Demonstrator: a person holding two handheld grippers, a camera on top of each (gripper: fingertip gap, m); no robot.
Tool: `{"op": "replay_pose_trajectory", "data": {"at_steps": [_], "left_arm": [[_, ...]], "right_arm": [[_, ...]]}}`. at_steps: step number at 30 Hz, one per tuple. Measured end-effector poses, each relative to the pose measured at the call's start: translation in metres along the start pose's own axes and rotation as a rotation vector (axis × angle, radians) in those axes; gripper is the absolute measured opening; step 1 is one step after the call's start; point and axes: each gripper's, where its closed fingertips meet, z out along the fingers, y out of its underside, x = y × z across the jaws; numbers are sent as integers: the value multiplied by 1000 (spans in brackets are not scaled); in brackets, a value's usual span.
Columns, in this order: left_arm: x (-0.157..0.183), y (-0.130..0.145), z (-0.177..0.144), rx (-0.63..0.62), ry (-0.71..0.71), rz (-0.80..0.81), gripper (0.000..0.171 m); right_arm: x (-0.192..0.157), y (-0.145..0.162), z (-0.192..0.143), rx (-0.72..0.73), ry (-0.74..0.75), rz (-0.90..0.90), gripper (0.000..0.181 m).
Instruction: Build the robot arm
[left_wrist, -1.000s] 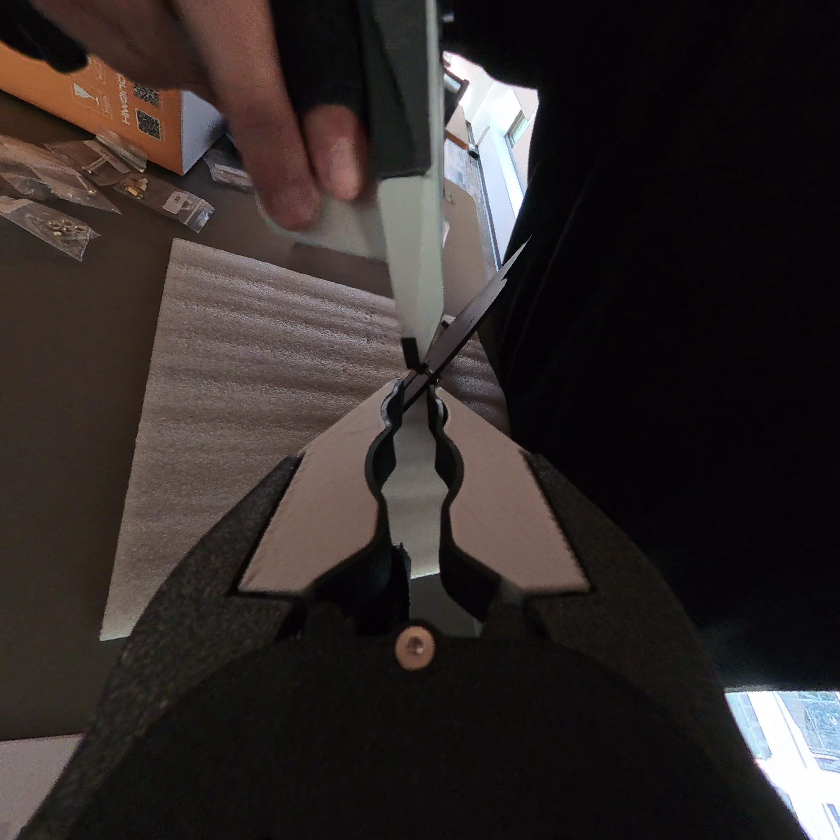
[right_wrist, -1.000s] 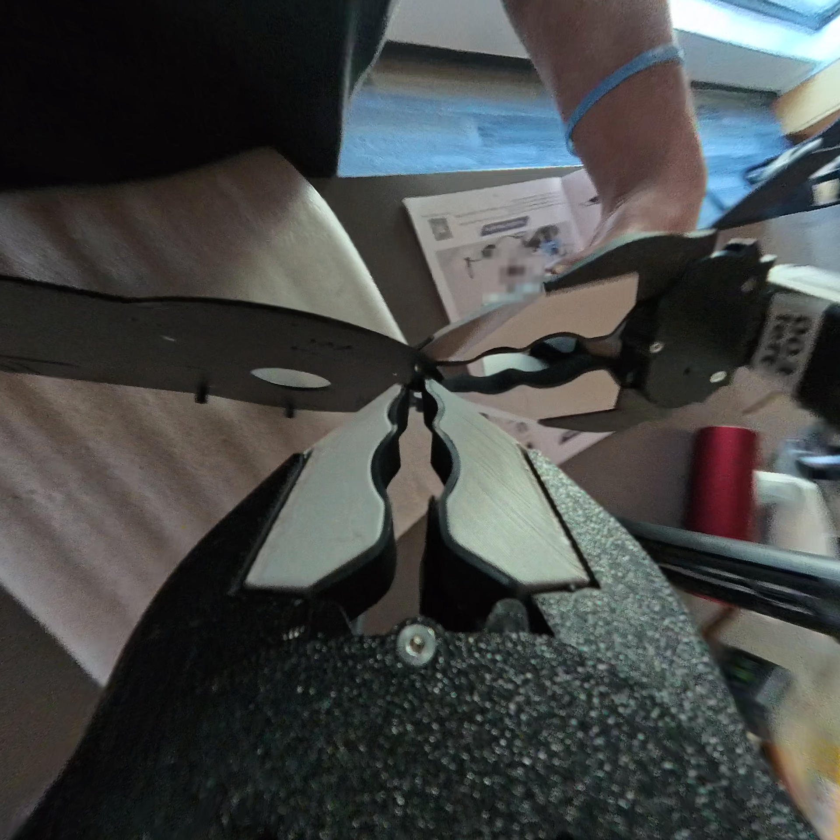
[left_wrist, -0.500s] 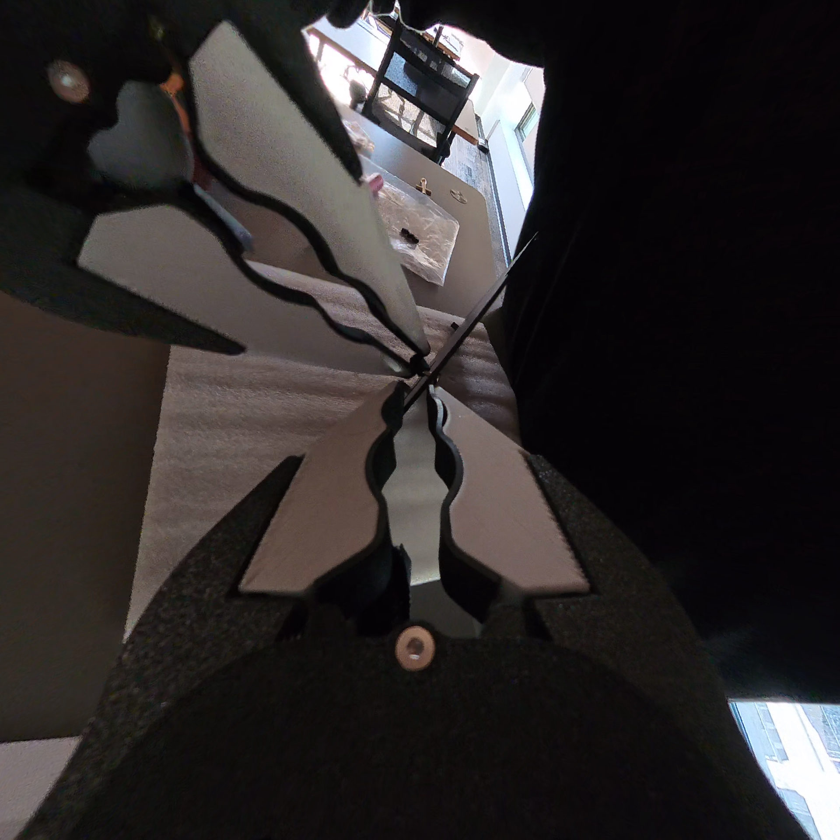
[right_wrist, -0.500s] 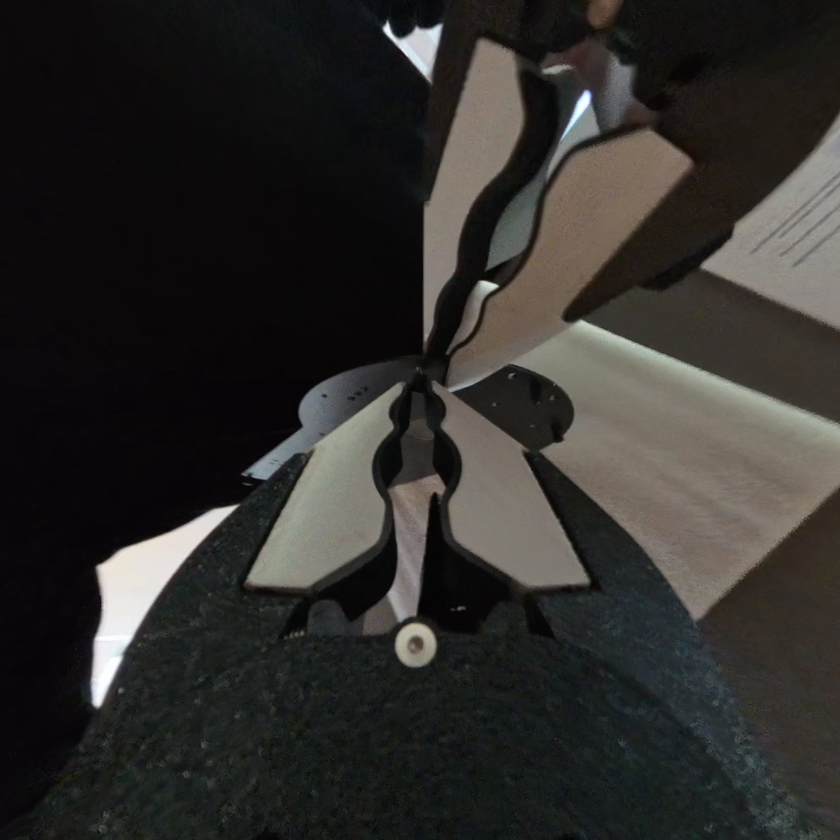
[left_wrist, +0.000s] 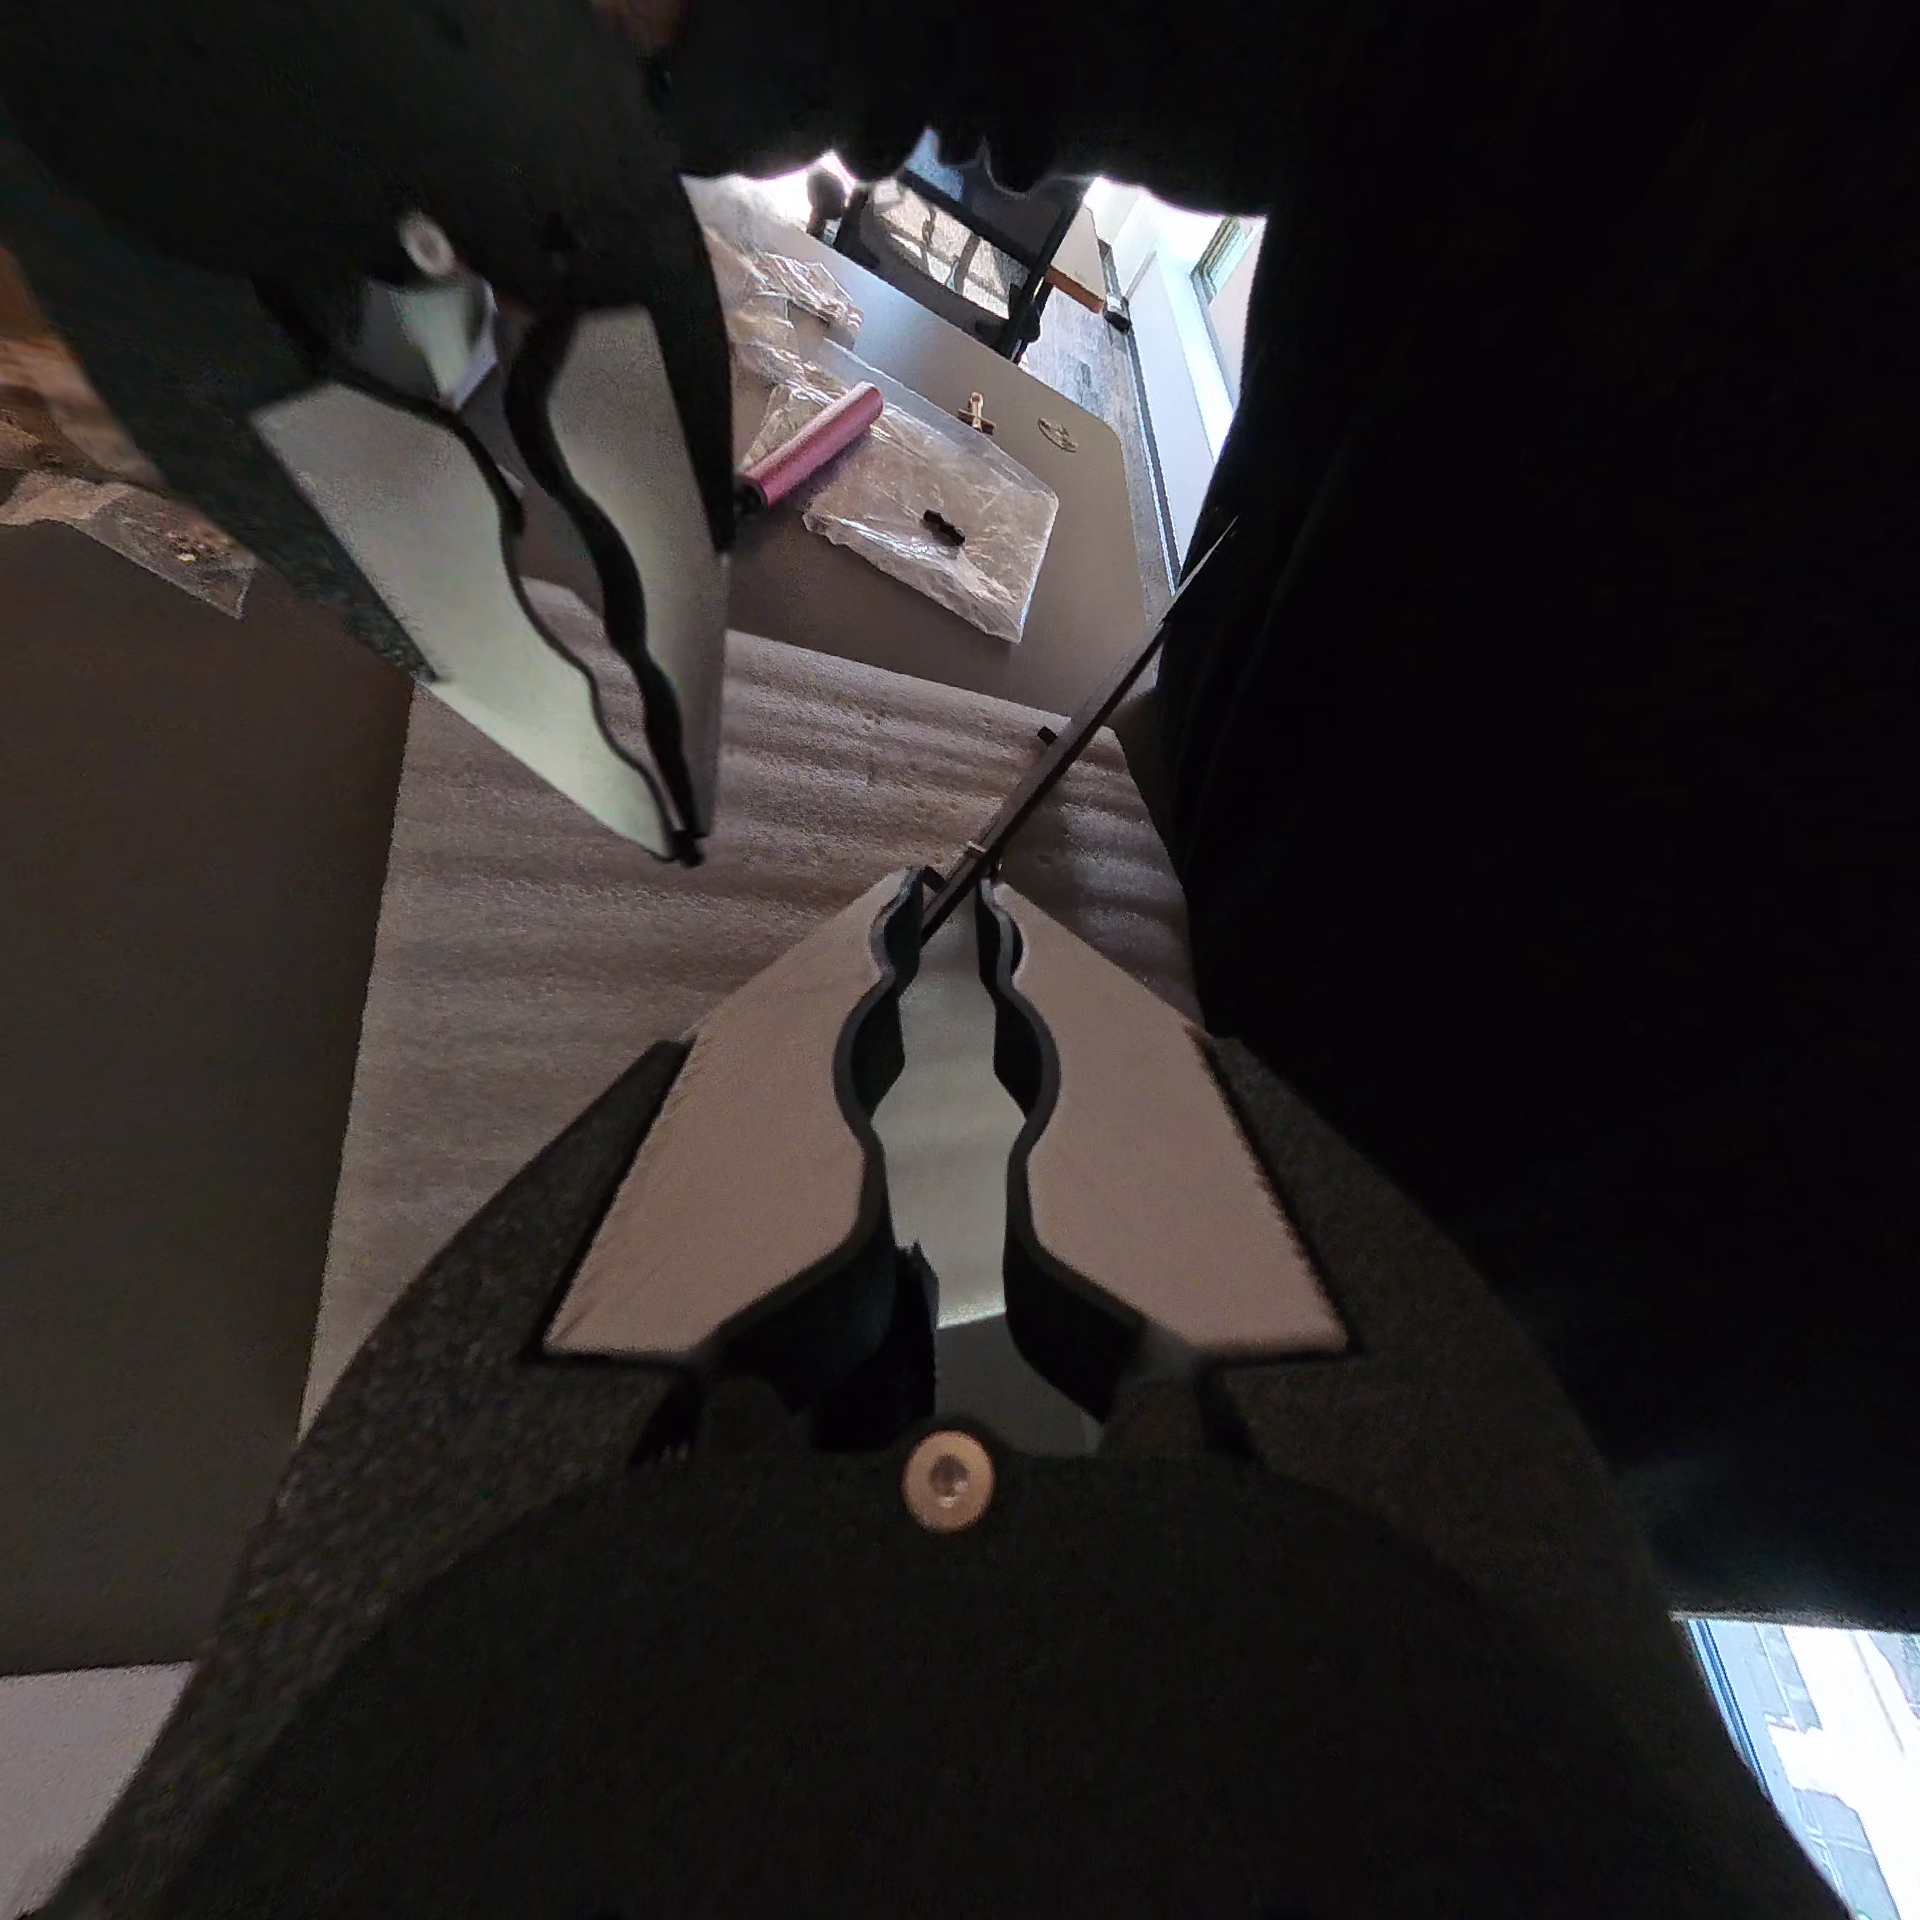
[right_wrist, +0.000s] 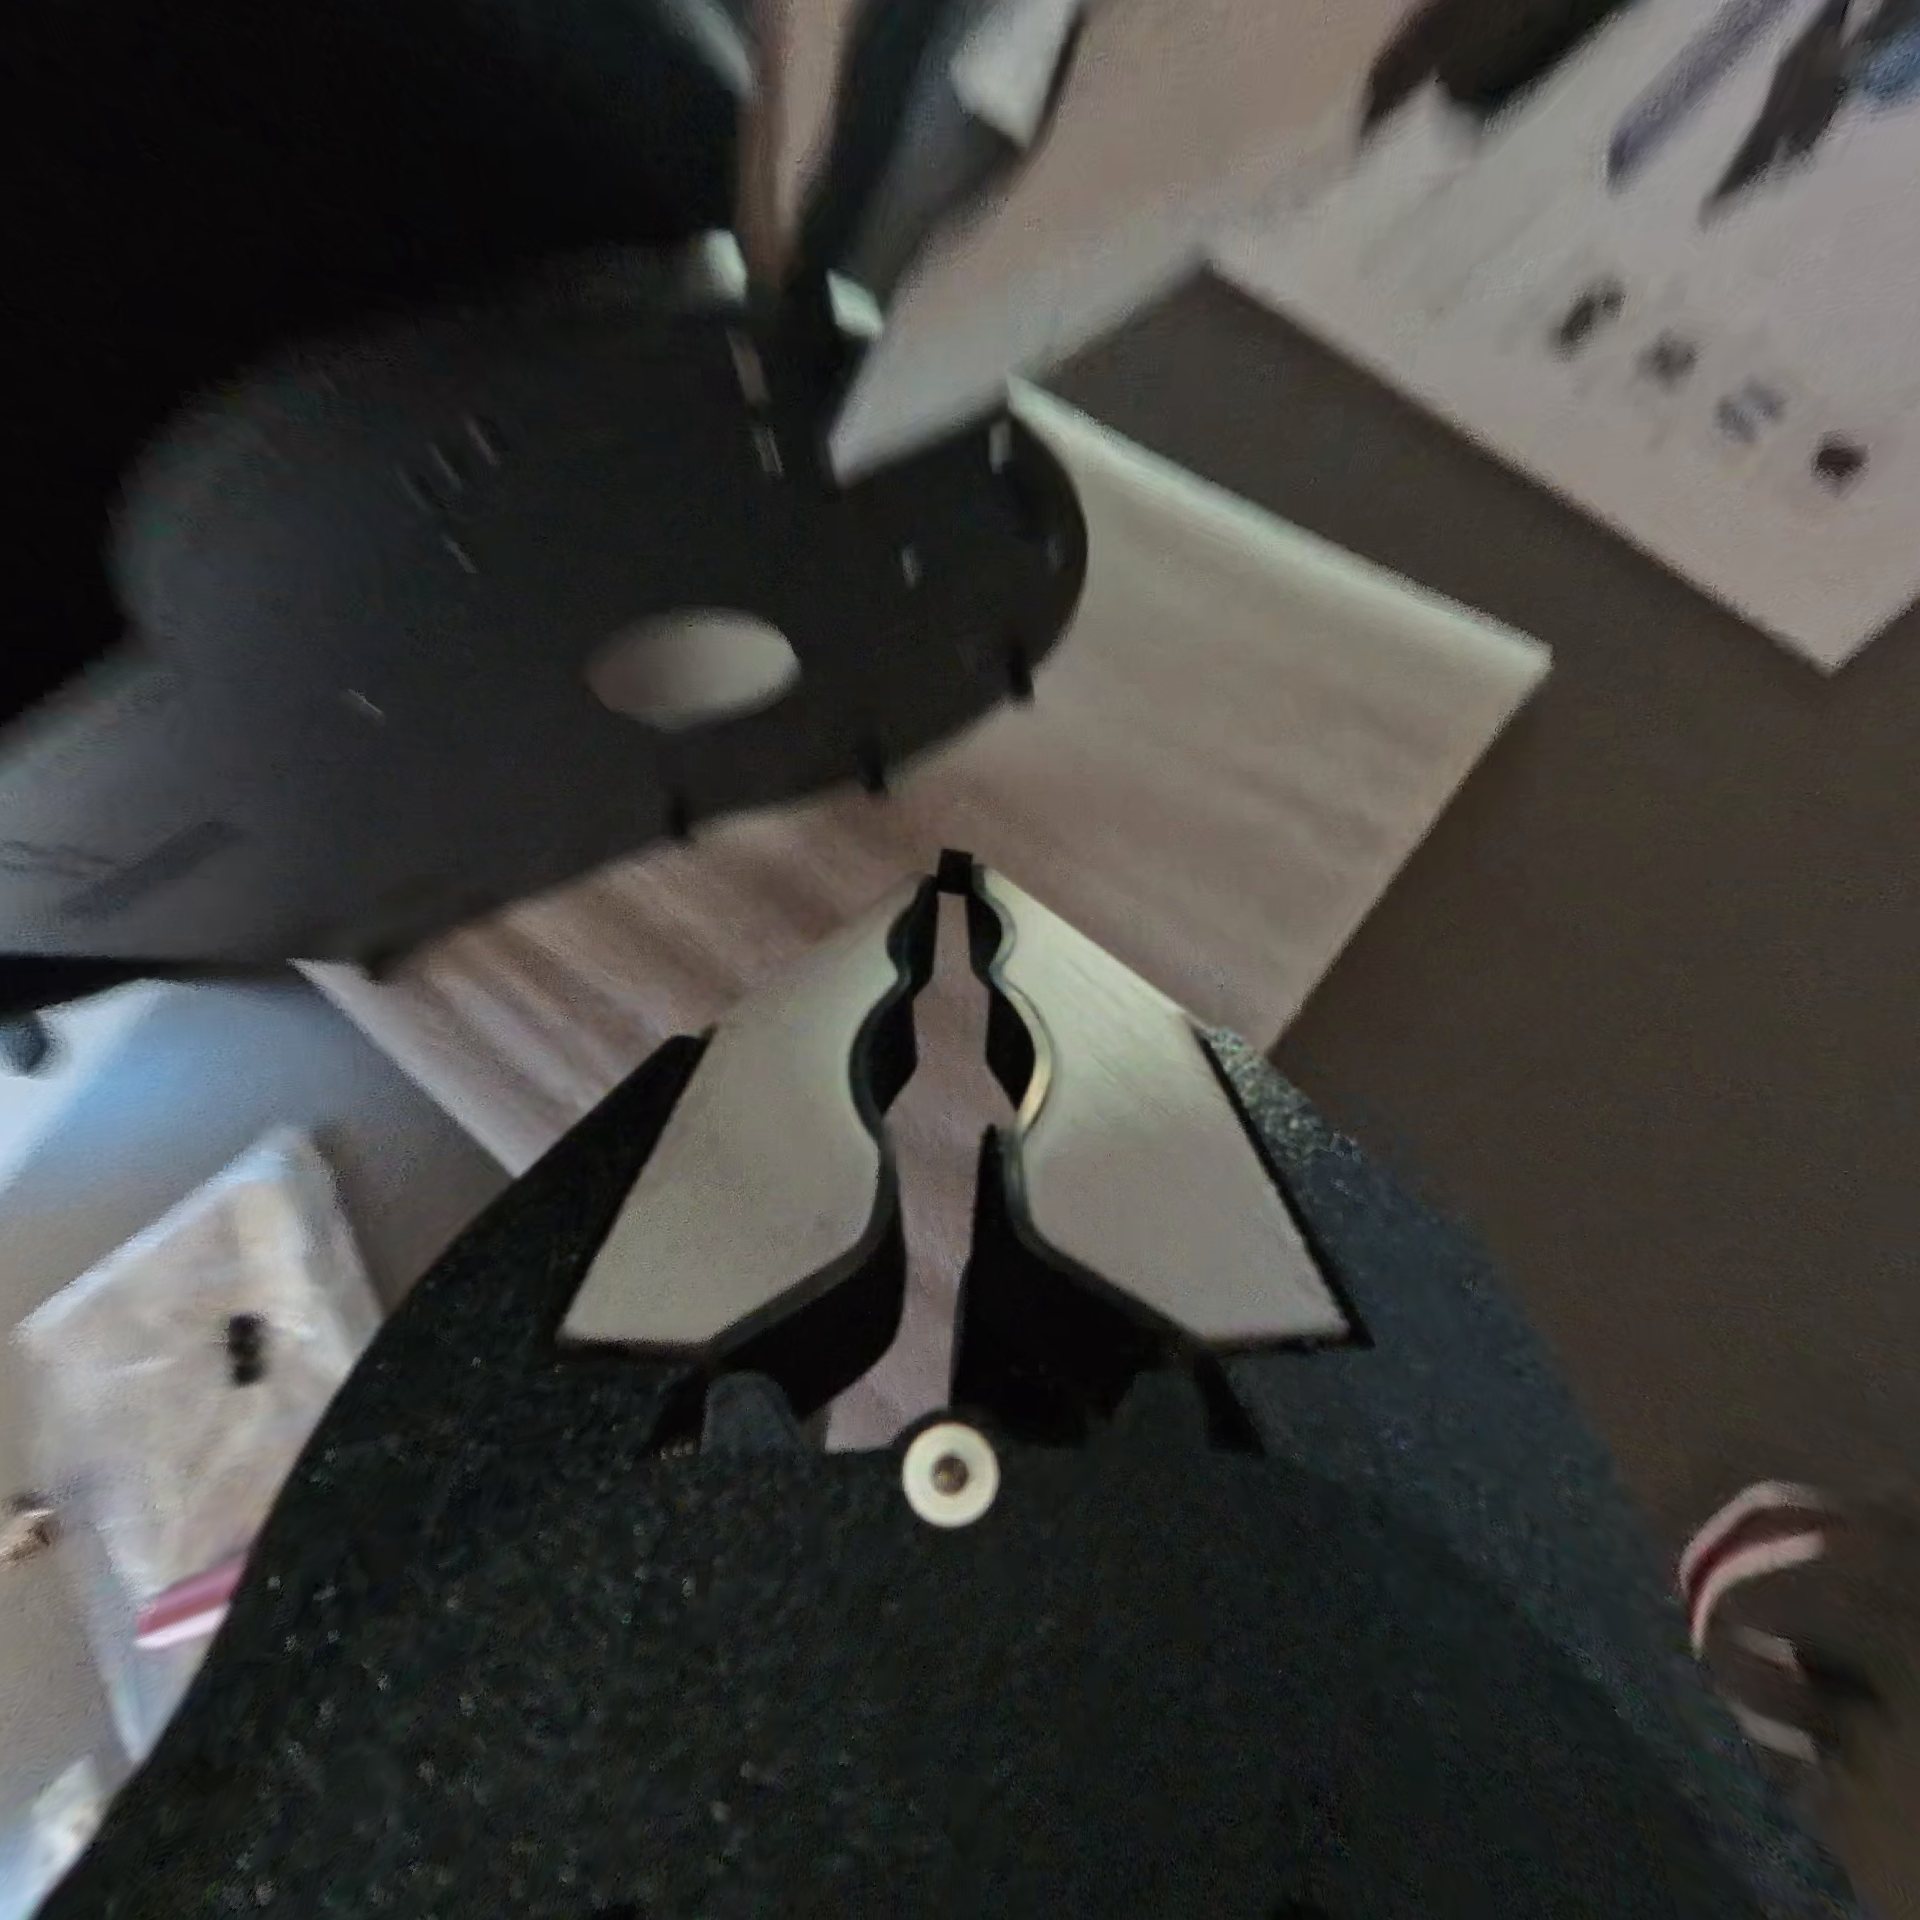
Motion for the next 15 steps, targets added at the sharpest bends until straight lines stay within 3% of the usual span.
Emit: {"op": "replay_pose_trajectory", "data": {"at_steps": [3, 6, 11, 13, 15], "left_arm": [[1, 1, 0, 3, 1, 3, 9], [1, 1, 0, 10, 0, 3, 9], [0, 0, 0, 15, -12, 10, 9], [0, 0, 0, 20, -13, 12, 9], [0, 0, 0, 28, -14, 14, 9]], "right_arm": [[8, 44, 21, -105, 176, -1, 5], [6, 64, 39, -80, 248, 69, 7], [-1, 44, 6, 118, 410, 201, 16], [-12, 22, -26, 235, 499, 312, 24], [-36, -14, -50, 416, 482, 471, 41]]}}
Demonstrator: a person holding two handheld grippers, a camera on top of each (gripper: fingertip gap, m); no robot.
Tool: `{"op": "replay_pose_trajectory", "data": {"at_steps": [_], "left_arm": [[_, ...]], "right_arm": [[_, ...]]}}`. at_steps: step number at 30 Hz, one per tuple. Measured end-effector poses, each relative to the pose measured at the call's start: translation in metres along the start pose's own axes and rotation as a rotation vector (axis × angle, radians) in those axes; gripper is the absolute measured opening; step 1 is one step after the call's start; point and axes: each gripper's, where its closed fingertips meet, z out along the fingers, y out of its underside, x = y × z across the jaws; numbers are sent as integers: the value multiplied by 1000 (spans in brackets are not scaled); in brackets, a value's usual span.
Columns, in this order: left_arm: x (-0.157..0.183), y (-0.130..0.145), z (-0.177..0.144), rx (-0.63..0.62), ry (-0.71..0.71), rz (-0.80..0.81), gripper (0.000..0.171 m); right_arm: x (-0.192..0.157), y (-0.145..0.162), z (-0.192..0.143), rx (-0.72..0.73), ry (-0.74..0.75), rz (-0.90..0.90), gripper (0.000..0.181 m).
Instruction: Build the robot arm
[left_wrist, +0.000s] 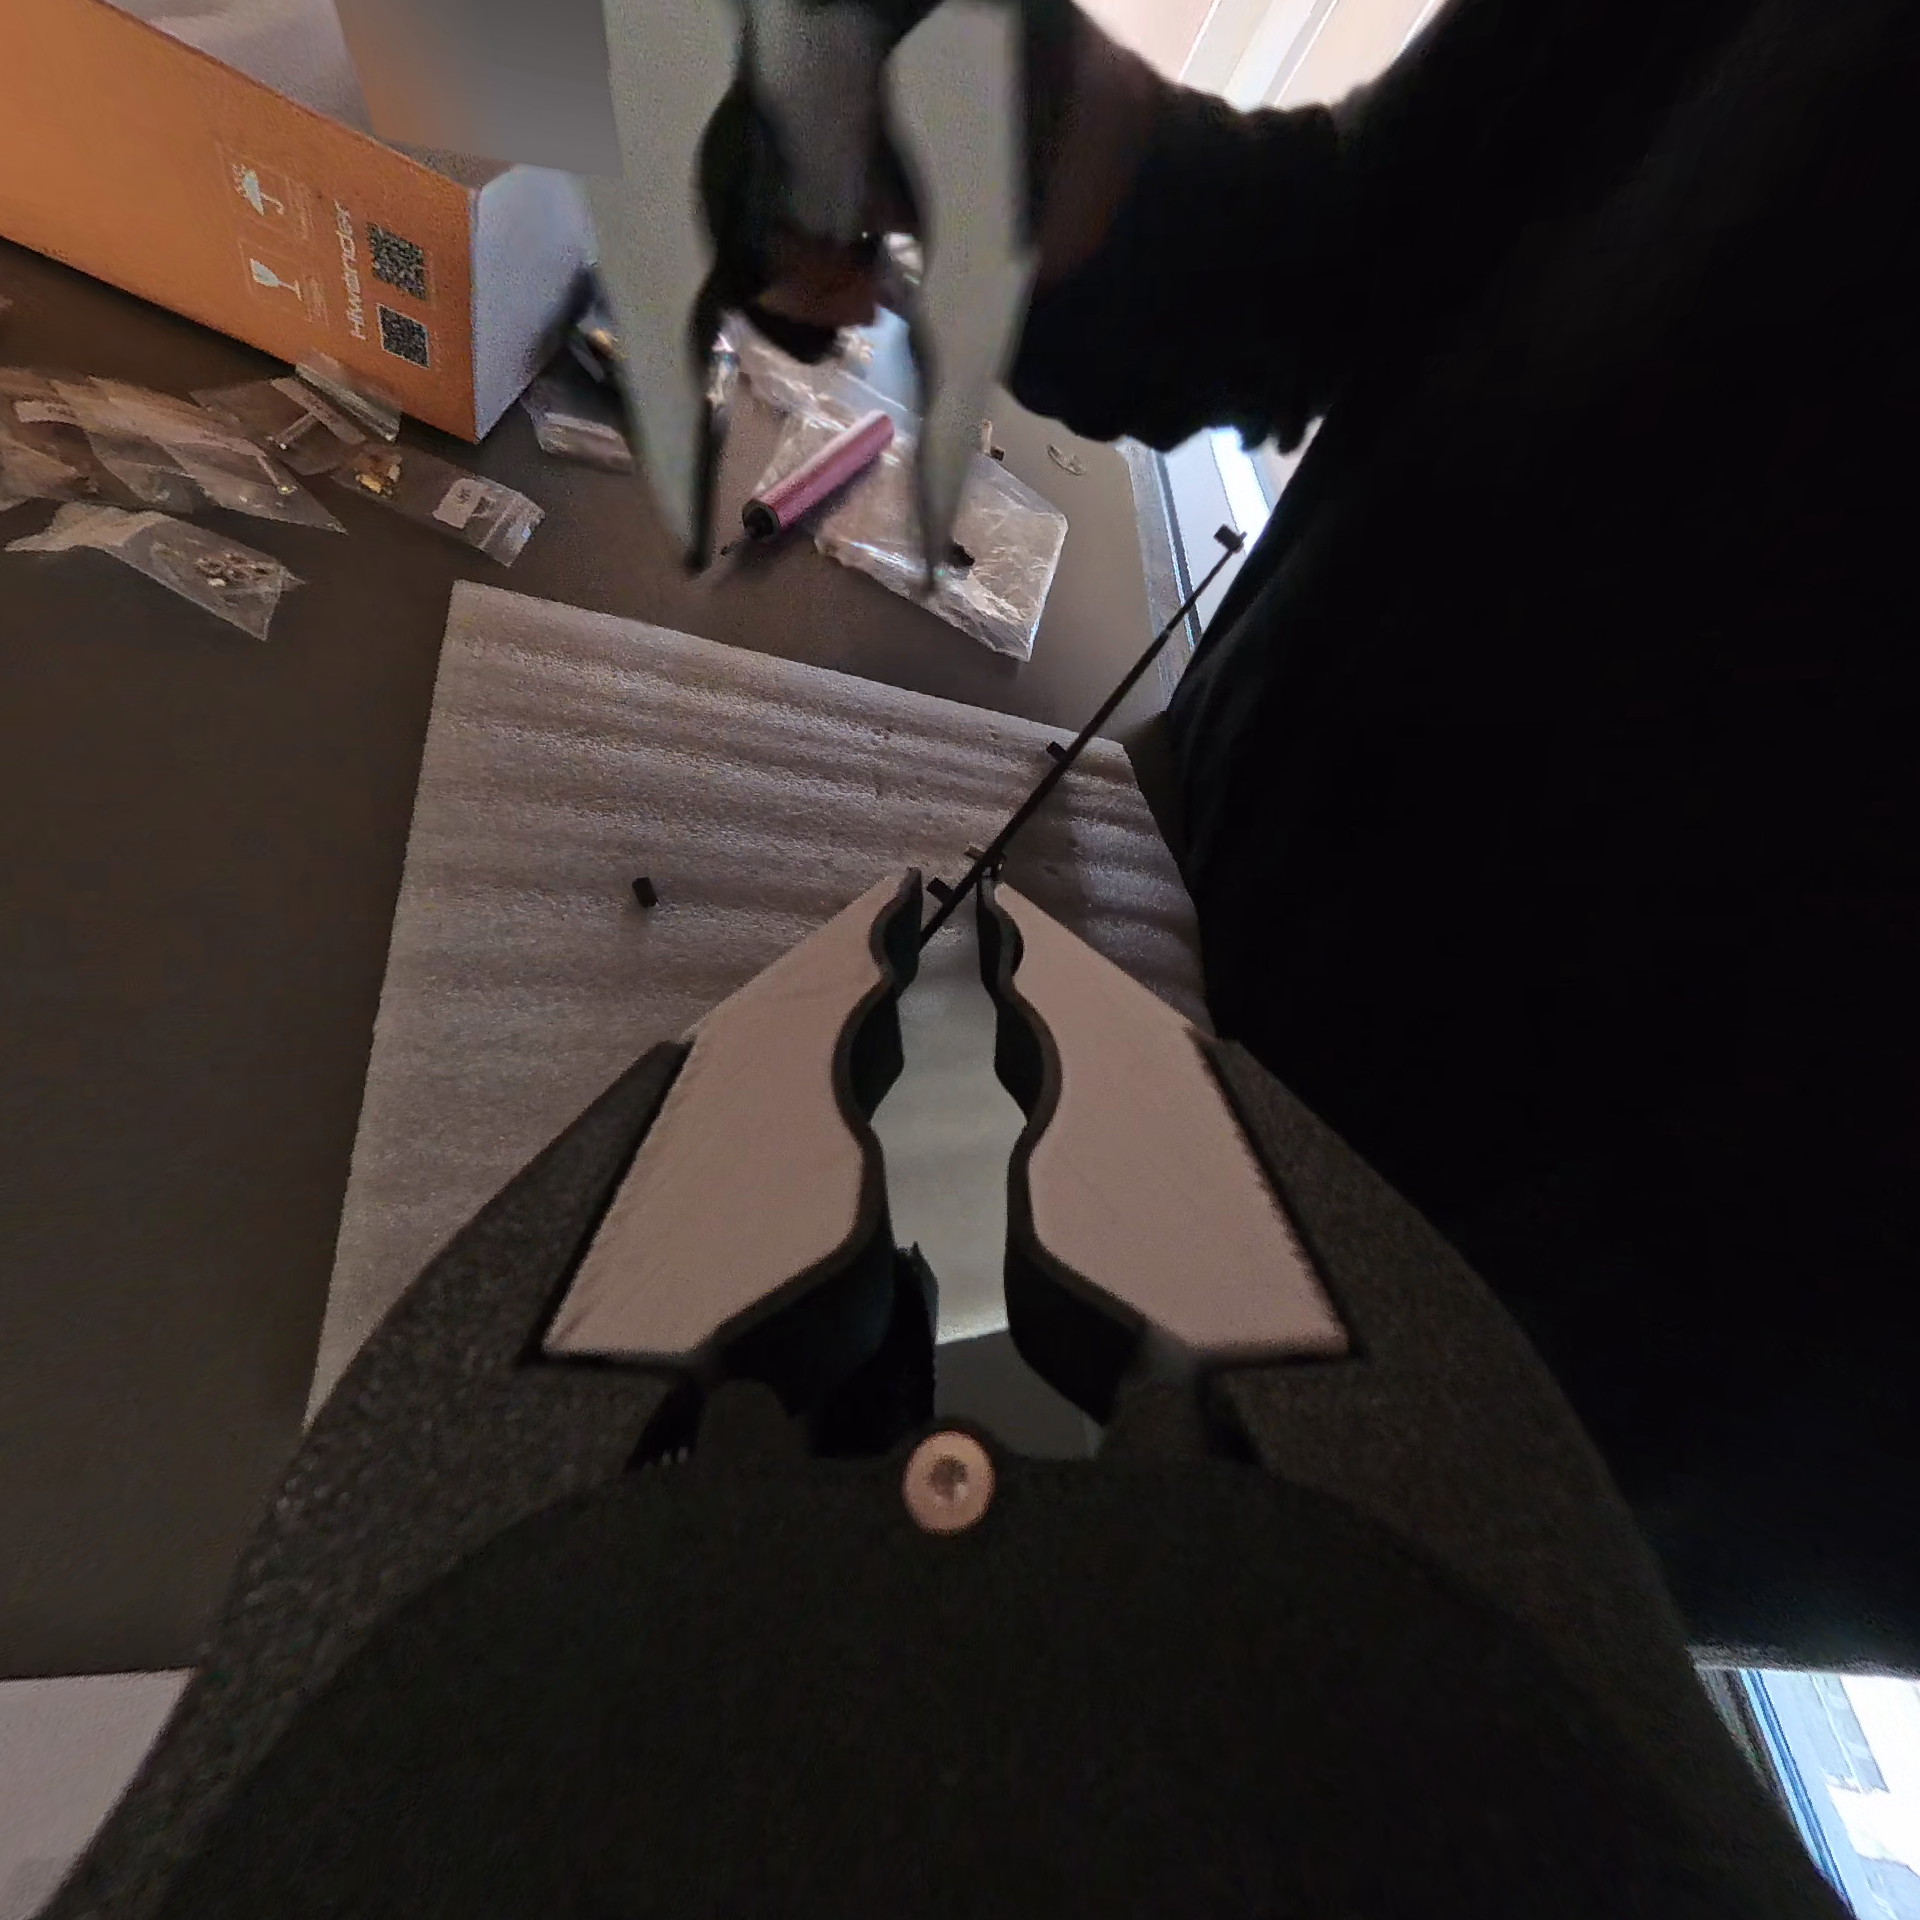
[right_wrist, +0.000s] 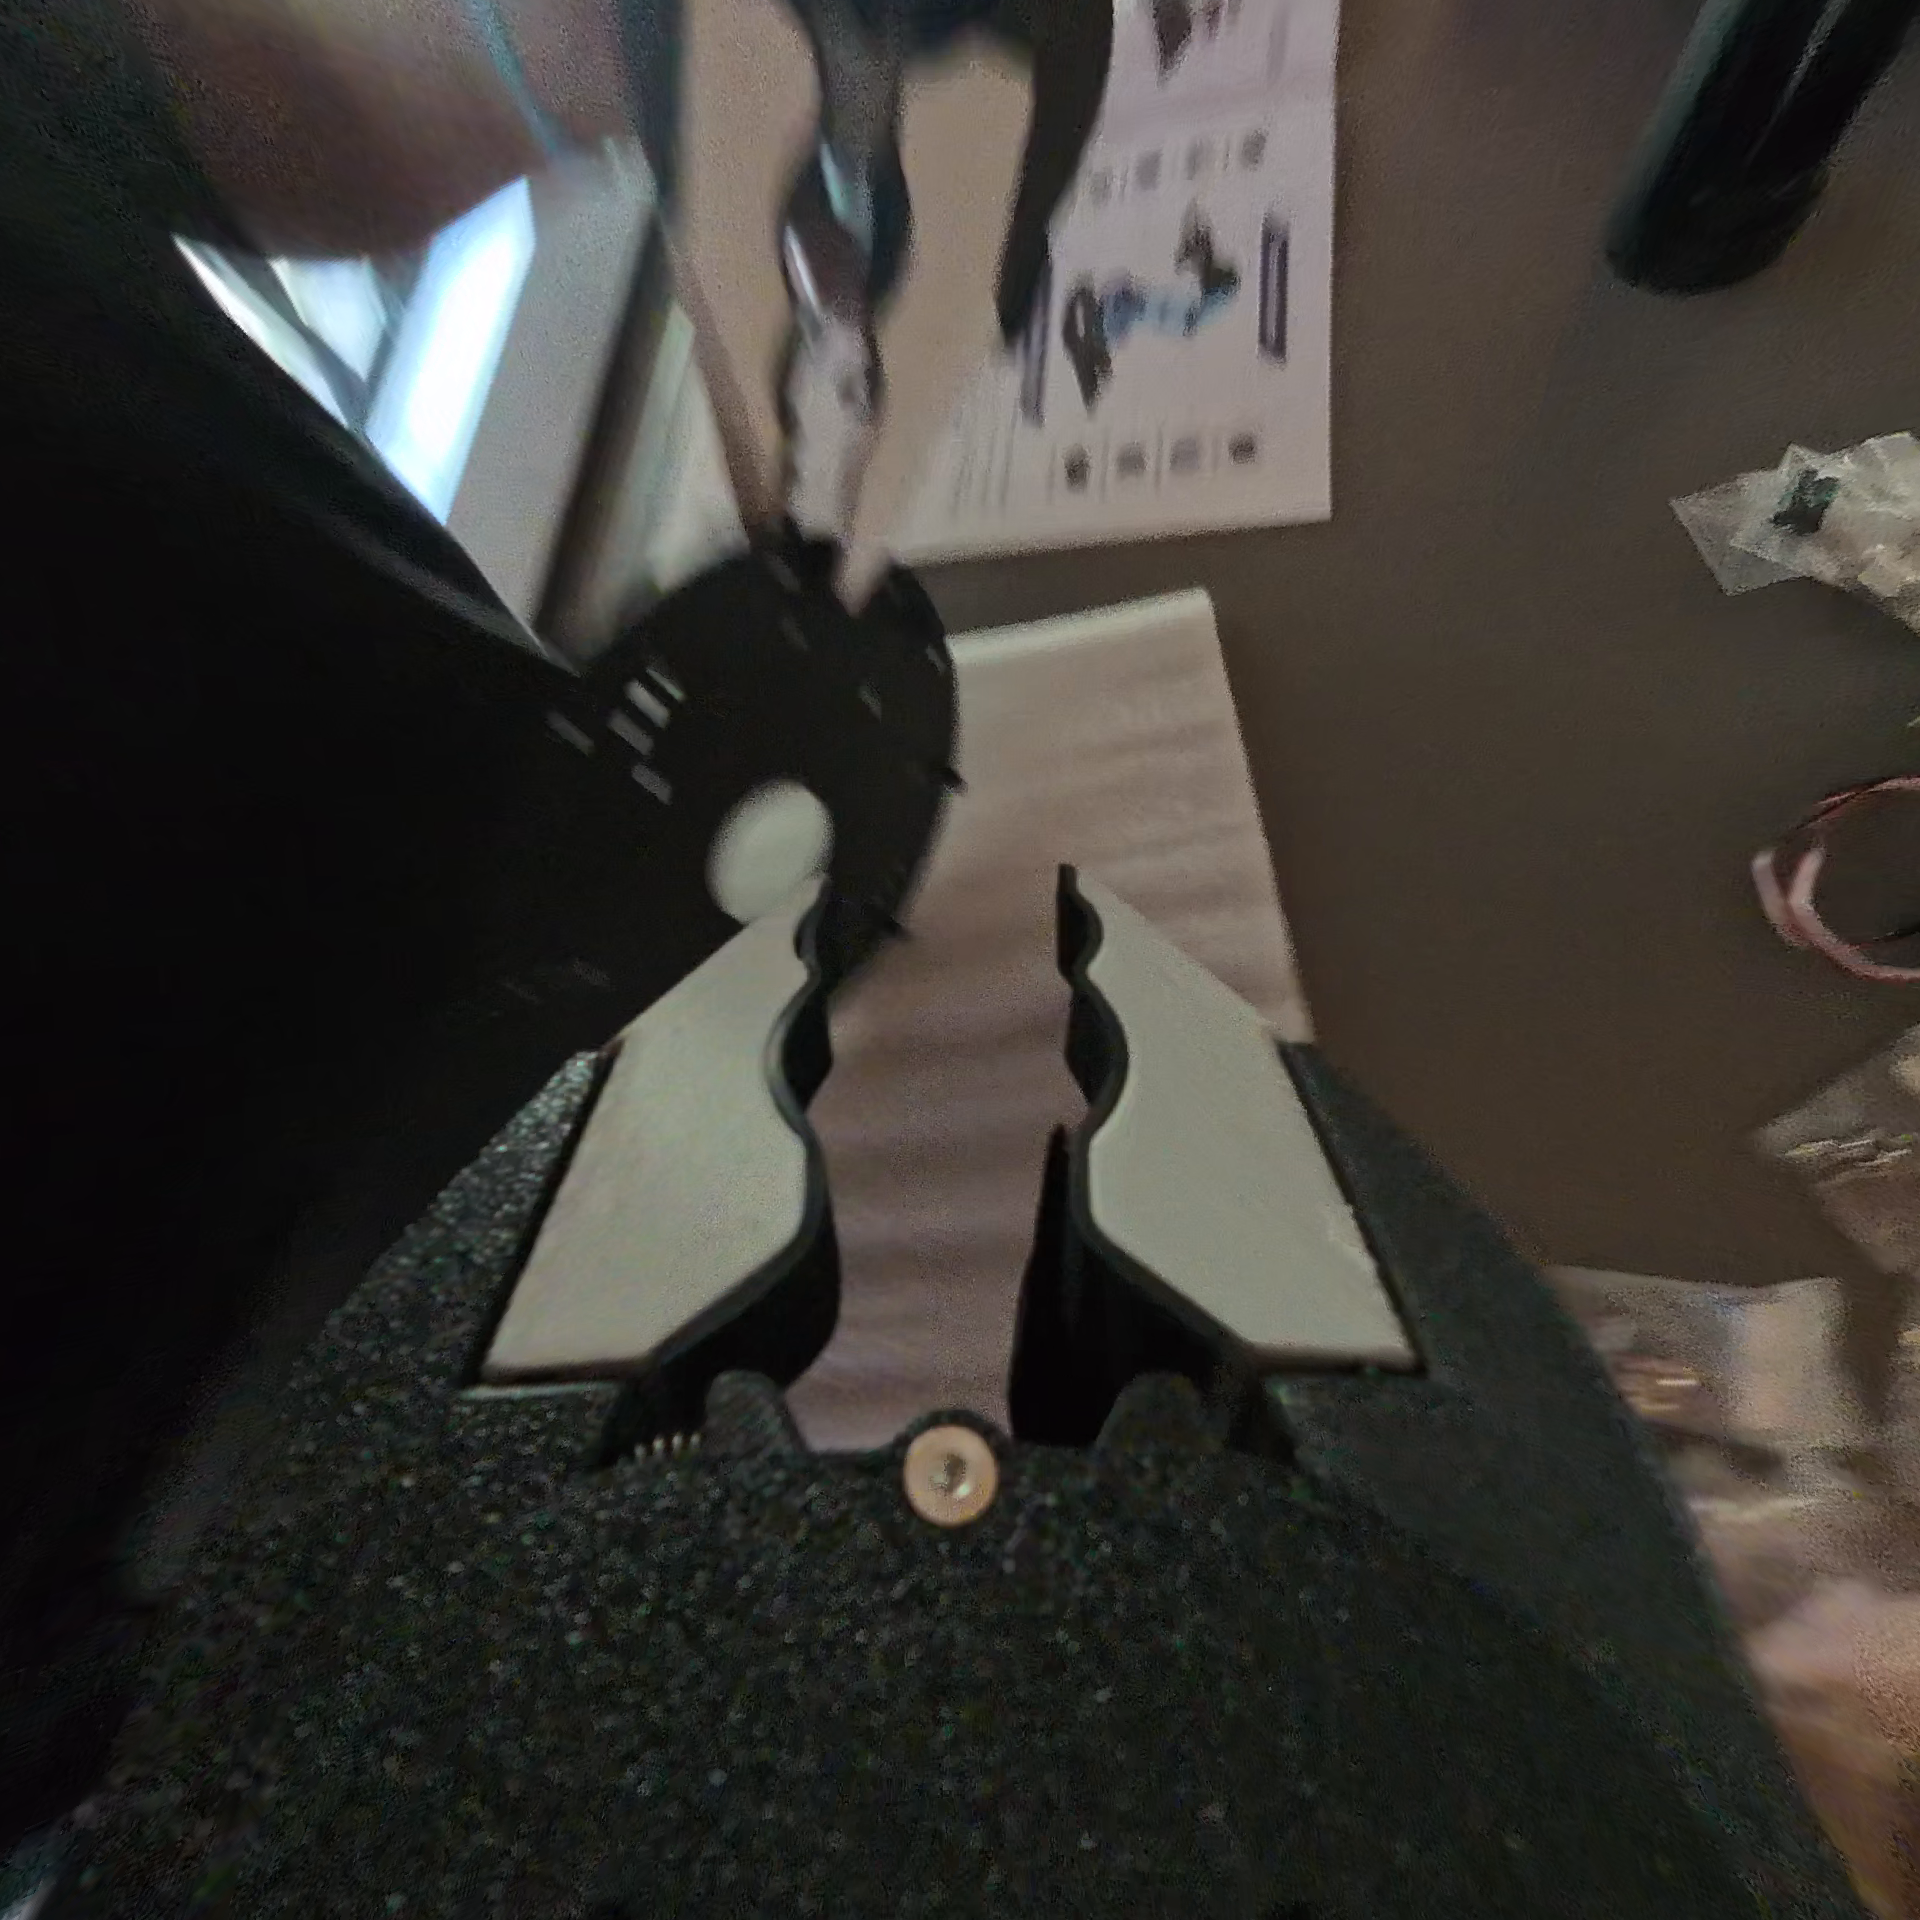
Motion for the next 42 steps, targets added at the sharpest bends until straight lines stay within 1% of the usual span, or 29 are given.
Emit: {"op": "replay_pose_trajectory", "data": {"at_steps": [1, 2, 3, 4, 6, 8, 9, 11, 13, 17, 18, 22, 24, 26, 29, 31, 34, 38, 41, 42], "left_arm": [[-1, 0, 0, 5, -1, 0, 9], [-1, -1, 1, 10, -3, 0, 9], [-2, -1, 1, 13, -4, 2, 9], [-2, -2, 1, 16, -6, 5, 9], [-3, -2, 1, 20, -4, 10, 9], [-3, -2, 1, 21, -6, 21, 9], [-3, -2, 1, 21, -7, 25, 9], [-2, -2, 1, 18, -9, 29, 9], [-3, -1, 0, 22, -30, 24, 11], [-4, 1, -5, 32, -62, 17, 29], [-3, 0, -5, 37, -63, 23, 32], [2, -4, -4, 48, -51, 38, 31], [5, -5, -3, 48, -31, 38, 28], [6, -6, -1, 36, -24, 36, 20], [6, -5, -1, 32, -34, 52, 19], [7, -4, -1, 33, -34, 57, 19], [6, -3, -2, 30, -31, 54, 12], [7, -3, -2, 27, -25, 60, 11], [8, -2, -2, 26, -36, 81, 11], [9, -1, -3, 27, -41, 91, 11]], "right_arm": [[-17, -15, -9, 74, -26, 98, 48], [-38, -29, -15, 143, -83, 173, 55], [-56, -37, -17, 183, -120, 230, 59], [-63, -35, -12, 156, -76, 274, 56], [-66, -15, 6, 16, 99, 273, 44], [-70, -2, 20, -78, 198, 285, 37], [-74, -2, 25, -75, 215, 299, 27], [-66, -1, 26, -77, 321, 315, 8], [-64, 0, 25, -93, 379, 319, 6], [-57, 3, 20, -120, 493, 311, 2], [-56, 3, 20, -123, 501, 311, 2], [-57, 2, 21, -110, 519, 337, 2], [-60, 2, 22, -108, 525, 334, 2], [-63, 1, 25, -115, 530, 321, 2], [-63, 1, 25, -111, 538, 325, 2], [-64, 0, 25, -107, 526, 326, 3], [-67, 0, 27, -114, 516, 315, 4], [-68, 0, 28, -116, 495, 312, 5], [-71, -1, 29, -96, 444, 329, 7], [-74, -3, 29, -78, 401, 333, 12]]}}
